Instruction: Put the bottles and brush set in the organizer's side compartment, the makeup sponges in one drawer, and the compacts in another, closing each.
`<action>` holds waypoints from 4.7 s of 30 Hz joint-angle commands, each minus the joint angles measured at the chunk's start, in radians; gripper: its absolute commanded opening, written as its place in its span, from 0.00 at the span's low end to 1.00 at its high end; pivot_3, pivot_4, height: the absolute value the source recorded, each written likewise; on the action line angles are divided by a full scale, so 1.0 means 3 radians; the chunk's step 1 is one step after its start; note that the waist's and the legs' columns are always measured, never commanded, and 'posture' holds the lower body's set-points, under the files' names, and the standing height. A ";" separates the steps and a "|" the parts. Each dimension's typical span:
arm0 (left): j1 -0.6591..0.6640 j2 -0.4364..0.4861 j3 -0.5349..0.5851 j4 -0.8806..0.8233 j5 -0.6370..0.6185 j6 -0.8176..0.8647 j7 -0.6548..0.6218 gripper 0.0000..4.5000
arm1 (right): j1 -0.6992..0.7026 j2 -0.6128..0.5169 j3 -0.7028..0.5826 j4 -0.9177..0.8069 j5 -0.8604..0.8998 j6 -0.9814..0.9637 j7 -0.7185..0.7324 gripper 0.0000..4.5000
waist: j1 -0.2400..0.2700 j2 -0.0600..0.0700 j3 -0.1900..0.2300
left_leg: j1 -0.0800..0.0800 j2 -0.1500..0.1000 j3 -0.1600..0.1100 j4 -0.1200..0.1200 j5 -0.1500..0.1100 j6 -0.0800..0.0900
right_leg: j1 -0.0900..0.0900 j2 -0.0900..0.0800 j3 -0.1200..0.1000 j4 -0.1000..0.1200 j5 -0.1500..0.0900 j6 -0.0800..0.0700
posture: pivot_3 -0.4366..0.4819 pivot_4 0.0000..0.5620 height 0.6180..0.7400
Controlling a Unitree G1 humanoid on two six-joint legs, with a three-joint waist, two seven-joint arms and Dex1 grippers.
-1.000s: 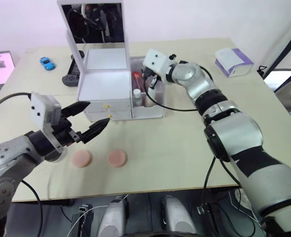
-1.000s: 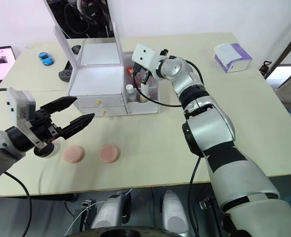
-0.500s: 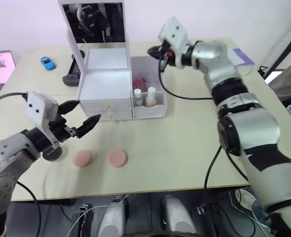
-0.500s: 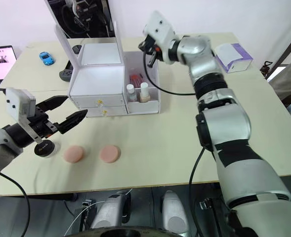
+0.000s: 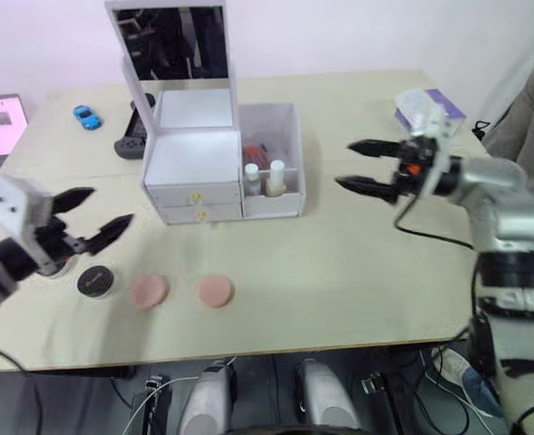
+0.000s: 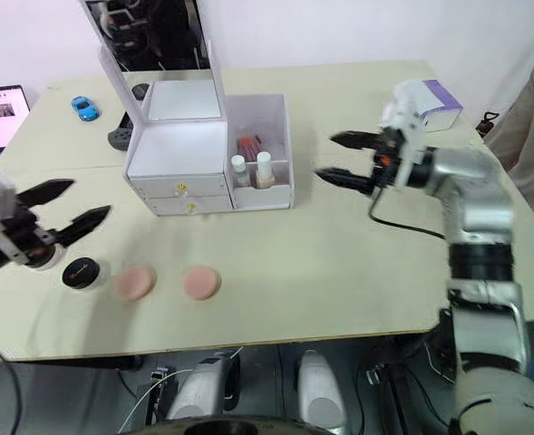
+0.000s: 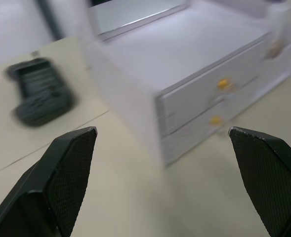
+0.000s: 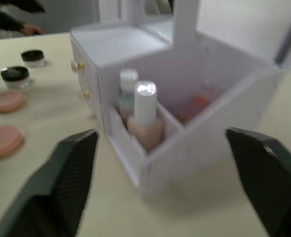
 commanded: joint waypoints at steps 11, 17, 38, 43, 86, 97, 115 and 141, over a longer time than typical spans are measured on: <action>0.0579 0.0124 0.0957 0.1688 0.0273 -0.0855 -0.0621 1.00 | 0.1269 -0.0397 -0.0841 0.0167 0.0191 -0.0248 -0.0225 0.99 | -0.0004 -0.0007 -0.0004 | 0.0004 0.0002 0.0005 0.0002 -0.0002 0.0003 | 0.0005 -0.0001 0.0002 -0.0004 -0.0002 -0.0003 | 0.48 0.27 1.00; 0.0613 0.0168 0.0971 0.1844 0.0266 -0.0915 -0.0685 1.00 | 0.1248 -0.0357 -0.0685 0.0334 -0.0102 -0.0438 -0.0768 0.99 | -0.0001 -0.0007 -0.0005 | 0.0004 0.0003 0.0005 0.0002 -0.0002 0.0003 | 0.0004 -0.0002 0.0002 -0.0005 -0.0006 -0.0010 | 0.48 0.27 1.00; 0.0723 0.0248 0.0755 -0.0339 -0.0213 0.0510 -0.0654 1.00 | 0.0073 -0.0459 0.0315 -0.1184 0.0553 0.0783 -0.0447 0.99 | -0.0003 0.0010 -0.0001 | 0.0004 -0.0020 -0.0085 0.0002 0.0005 0.0009 | 0.0049 -0.0034 -0.0083 -0.0008 -0.0029 -0.0010 | 0.48 0.27 1.00; 0.0845 0.0134 0.0706 -0.0949 -0.0167 0.0415 -0.0619 1.00 | -0.0151 -0.0388 0.0587 -0.1557 0.0686 0.0860 -0.0279 0.99 | 0.0009 0.0009 -0.0001 | 0.0003 -0.0019 -0.0074 0.0001 0.0005 0.0008 | 0.0047 -0.0035 -0.0073 -0.0015 -0.0031 -0.0015 | 0.48 0.27 1.00; -0.0593 -0.2260 -0.1986 -0.0850 0.1192 -0.0045 0.2438 0.83 | -0.0182 0.0232 0.0243 -0.2972 0.1239 0.2876 -0.2675 1.00 | 0.0102 0.0000 -0.0007 | 0.0002 -0.0024 -0.0062 0.0011 0.0005 0.0009 | 0.0044 -0.0011 -0.0047 -0.0015 -0.0016 -0.0002 | 0.48 0.27 1.00; -0.0797 -0.2438 -0.2072 -0.0661 0.1289 -0.0106 0.2351 0.52 | -0.0219 0.0179 0.0265 -0.2972 0.1300 0.2871 -0.2742 1.00 | 0.0096 -0.0001 -0.0007 | 0.0002 -0.0024 -0.0063 0.0010 0.0005 0.0009 | 0.0043 -0.0011 -0.0049 -0.0014 -0.0015 0.0001 | 0.48 0.27 1.00; -0.0675 -0.2432 -0.2114 -0.0816 0.1385 -0.0010 0.2267 0.06 | -0.0298 0.0136 0.0433 -0.2855 0.1192 0.2691 -0.2758 1.00 | 0.0097 -0.0001 -0.0007 | 0.0001 -0.0024 -0.0064 0.0010 0.0005 0.0009 | 0.0043 -0.0011 -0.0050 -0.0016 -0.0015 0.0001 | 0.48 0.27 1.00; 0.0430 -0.1934 -0.1782 -0.2126 0.0882 0.0592 0.1903 0.06 | -0.0246 0.0264 0.0649 -0.2702 0.1046 0.2404 -0.2679 1.00 | 0.0097 -0.0001 -0.0006 | -0.0001 -0.0023 -0.0064 0.0008 0.0005 0.0009 | 0.0042 -0.0013 -0.0049 -0.0025 -0.0023 -0.0014 | 0.48 0.27 1.00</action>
